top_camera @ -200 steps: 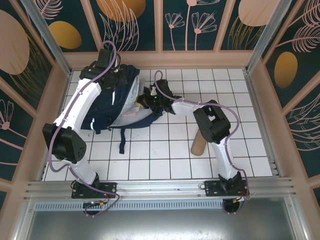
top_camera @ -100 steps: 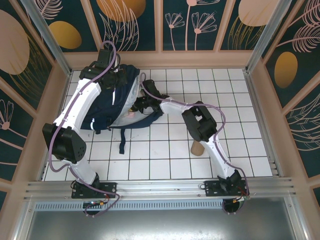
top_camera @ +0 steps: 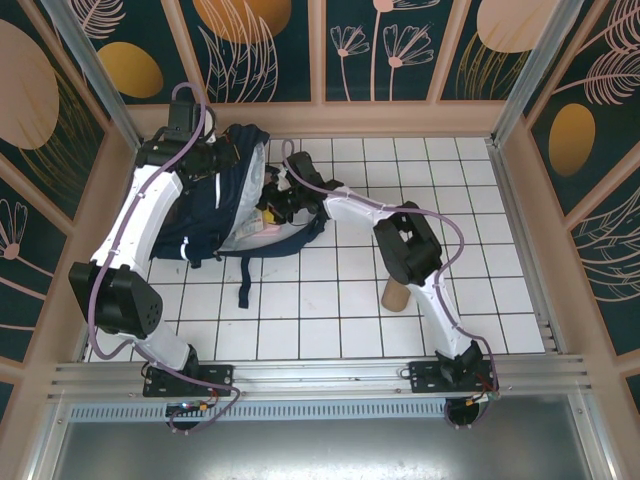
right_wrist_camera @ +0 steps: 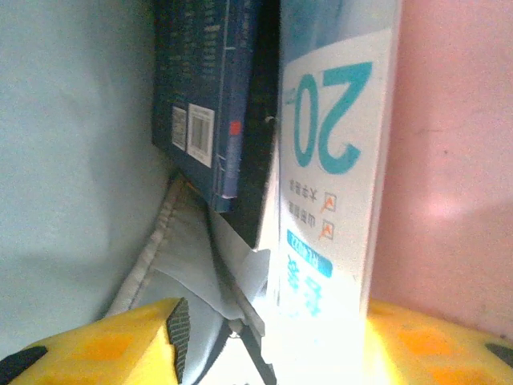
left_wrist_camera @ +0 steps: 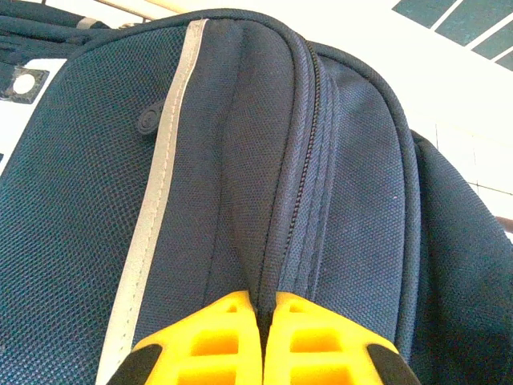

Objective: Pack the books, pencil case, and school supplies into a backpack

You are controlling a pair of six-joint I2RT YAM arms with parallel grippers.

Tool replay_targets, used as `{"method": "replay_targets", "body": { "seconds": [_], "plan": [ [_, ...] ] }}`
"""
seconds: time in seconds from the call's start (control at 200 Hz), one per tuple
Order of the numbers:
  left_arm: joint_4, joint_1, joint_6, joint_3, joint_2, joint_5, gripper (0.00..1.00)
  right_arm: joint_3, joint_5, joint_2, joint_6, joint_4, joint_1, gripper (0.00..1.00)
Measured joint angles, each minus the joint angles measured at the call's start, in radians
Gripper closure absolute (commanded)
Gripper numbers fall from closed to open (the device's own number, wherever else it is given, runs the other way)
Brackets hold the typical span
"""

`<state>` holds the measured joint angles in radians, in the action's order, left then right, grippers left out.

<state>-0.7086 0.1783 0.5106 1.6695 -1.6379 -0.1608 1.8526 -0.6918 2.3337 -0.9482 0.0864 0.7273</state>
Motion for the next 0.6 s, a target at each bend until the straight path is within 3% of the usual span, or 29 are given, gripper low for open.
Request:
{"method": "replay_targets", "body": {
  "seconds": [0.25,0.6],
  "plan": [
    [0.009,-0.005,0.007,-0.008,0.000,-0.015,1.00,-0.037,0.060,-0.073,0.058,0.134,-0.010,0.43],
    [0.021,-0.014,0.016,-0.020,0.000,-0.040,0.97,-0.189,0.094,-0.221,0.106,0.148,-0.075,0.44]
  ]
}}
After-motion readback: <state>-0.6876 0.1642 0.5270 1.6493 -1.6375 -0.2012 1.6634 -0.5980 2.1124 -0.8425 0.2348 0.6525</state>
